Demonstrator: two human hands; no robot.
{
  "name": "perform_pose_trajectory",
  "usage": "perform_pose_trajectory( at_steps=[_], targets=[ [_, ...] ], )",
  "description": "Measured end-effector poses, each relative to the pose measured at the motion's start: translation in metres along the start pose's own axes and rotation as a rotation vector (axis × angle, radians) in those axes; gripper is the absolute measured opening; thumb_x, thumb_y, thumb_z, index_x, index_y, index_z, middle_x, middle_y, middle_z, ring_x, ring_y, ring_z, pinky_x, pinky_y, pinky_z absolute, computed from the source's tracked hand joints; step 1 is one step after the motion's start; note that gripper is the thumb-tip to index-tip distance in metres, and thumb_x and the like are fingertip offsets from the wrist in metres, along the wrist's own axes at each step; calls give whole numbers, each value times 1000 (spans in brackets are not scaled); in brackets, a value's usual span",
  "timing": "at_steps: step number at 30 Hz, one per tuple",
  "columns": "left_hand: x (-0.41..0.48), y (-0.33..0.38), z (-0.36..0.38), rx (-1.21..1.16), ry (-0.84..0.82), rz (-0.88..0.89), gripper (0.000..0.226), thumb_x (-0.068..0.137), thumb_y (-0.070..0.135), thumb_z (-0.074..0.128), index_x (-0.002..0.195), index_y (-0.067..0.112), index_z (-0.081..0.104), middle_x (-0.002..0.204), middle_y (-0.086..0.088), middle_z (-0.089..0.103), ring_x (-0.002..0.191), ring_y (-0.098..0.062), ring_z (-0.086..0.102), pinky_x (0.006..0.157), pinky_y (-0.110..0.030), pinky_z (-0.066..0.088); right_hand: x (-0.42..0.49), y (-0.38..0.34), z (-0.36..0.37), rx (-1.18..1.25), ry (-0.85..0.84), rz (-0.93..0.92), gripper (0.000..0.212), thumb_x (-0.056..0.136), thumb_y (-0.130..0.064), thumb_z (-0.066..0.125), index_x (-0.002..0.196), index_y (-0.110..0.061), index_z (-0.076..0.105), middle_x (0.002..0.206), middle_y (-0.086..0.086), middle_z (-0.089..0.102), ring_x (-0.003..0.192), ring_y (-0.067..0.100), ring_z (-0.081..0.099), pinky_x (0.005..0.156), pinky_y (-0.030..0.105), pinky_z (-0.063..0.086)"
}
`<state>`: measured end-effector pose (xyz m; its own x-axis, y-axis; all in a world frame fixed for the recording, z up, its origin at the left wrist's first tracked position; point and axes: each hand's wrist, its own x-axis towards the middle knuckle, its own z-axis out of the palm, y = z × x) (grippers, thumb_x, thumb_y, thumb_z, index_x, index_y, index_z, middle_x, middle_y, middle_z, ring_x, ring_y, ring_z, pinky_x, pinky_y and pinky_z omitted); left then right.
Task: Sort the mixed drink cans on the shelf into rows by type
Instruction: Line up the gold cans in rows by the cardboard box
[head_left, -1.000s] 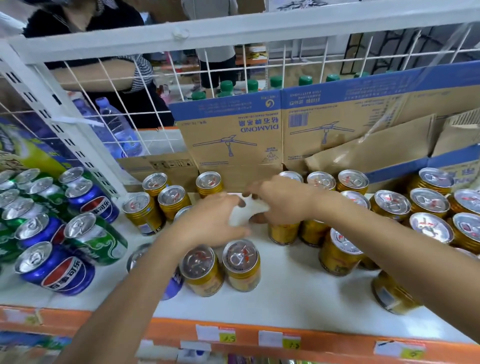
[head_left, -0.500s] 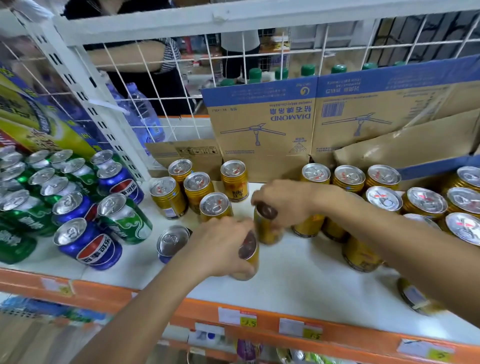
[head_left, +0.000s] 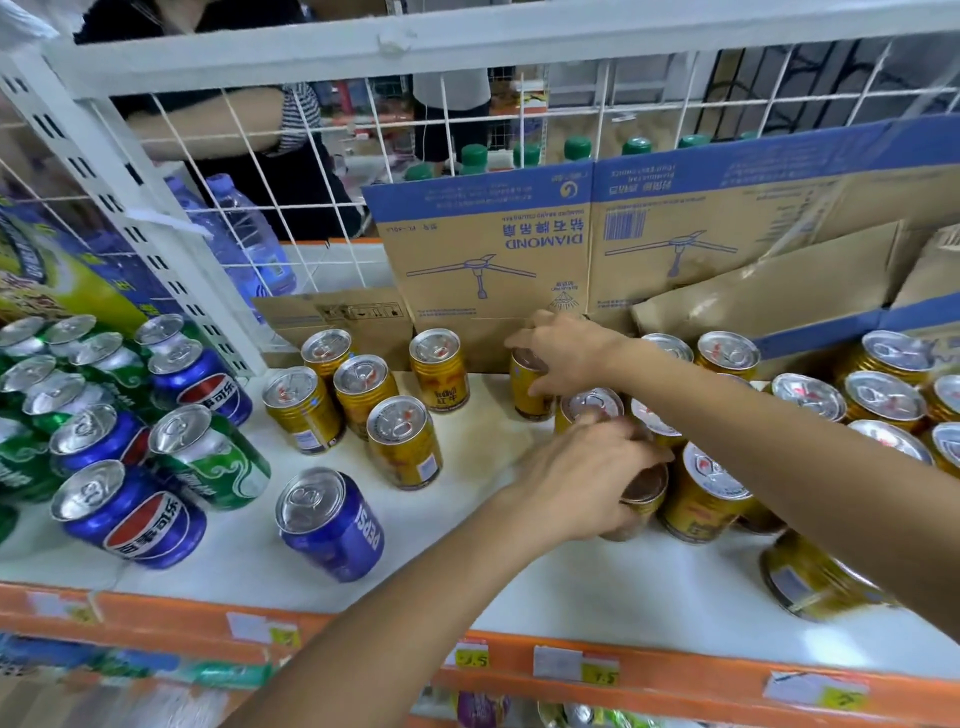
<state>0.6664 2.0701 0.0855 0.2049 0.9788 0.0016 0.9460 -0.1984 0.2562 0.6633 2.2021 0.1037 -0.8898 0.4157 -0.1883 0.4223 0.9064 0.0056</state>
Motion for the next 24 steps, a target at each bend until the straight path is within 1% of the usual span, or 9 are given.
perform_pose_trajectory(
  at_steps=[2, 6, 9, 11, 13, 15, 19, 21, 24],
  targets=[
    [3, -2, 0, -28, 29, 74, 53, 76, 20, 73, 126, 18, 59, 130, -3, 55, 115, -31, 45, 91, -35, 40, 0, 1, -1, 40, 0, -19, 67, 84, -38, 67, 142, -21, 39, 135, 12, 44, 123, 31, 45, 99, 37, 40],
    [-21, -22, 3, -29, 176, 63, 51, 72, 33, 76, 120, 24, 61, 130, 2, 55, 117, -26, 43, 92, -38, 46, 5, -3, -4, 97, 13, -51, 63, 84, -39, 66, 139, -21, 42, 135, 8, 49, 122, 28, 47, 98, 36, 41],
    [-50, -54, -14, 30, 190, -184, 53, 82, 44, 66, 129, 27, 52, 133, 4, 49, 122, -22, 40, 99, -37, 41, 13, -15, -10, 138, 60, -76, 63, 86, -32, 64, 142, -24, 37, 140, 8, 44, 126, 29, 44, 99, 35, 38],
    [-65, -80, -27, 178, 102, -442, 54, 86, 48, 59, 134, 28, 44, 136, 4, 43, 124, -24, 37, 100, -38, 40, 23, -28, -14, 162, 97, -109, 67, 85, -27, 65, 144, -23, 33, 140, 9, 40, 126, 29, 43, 100, 35, 37],
    [-76, -97, -33, 258, -13, -677, 57, 86, 46, 58, 134, 24, 39, 136, -4, 40, 123, -30, 41, 94, -39, 44, 38, -43, -14, 173, 91, -143, 72, 84, -23, 67, 146, -21, 30, 142, 10, 36, 127, 30, 43, 104, 35, 37],
    [-79, -102, -30, 242, -86, -777, 57, 85, 41, 60, 131, 19, 36, 132, -11, 39, 116, -36, 50, 85, -40, 47, 51, -55, -10, 189, 32, -153, 79, 83, -24, 68, 148, -19, 24, 146, 12, 28, 130, 30, 40, 107, 34, 35],
    [-75, -103, -25, 185, -83, -782, 52, 85, 28, 63, 126, 15, 35, 126, -15, 36, 105, -39, 56, 81, -40, 47, 66, -63, 3, 161, 0, -97, 77, 78, -32, 72, 143, -22, 30, 133, 13, 28, 112, 39, 52, 99, 39, 43],
    [-73, -103, -27, 139, -106, -741, 63, 79, 31, 70, 129, 18, 35, 126, -13, 38, 107, -39, 55, 84, -39, 46, 68, -61, 4, 155, 48, -70, 71, 78, -32, 74, 137, -25, 35, 123, 13, 29, 104, 40, 54, 95, 40, 45],
    [-68, -89, -20, 71, -113, -594, 70, 69, 39, 76, 127, 26, 40, 122, -7, 41, 108, -36, 54, 84, -38, 49, 70, -67, 1, 138, 36, -108, 65, 79, -32, 73, 132, -26, 37, 129, 14, 30, 105, 41, 54, 94, 41, 45]
  ],
)
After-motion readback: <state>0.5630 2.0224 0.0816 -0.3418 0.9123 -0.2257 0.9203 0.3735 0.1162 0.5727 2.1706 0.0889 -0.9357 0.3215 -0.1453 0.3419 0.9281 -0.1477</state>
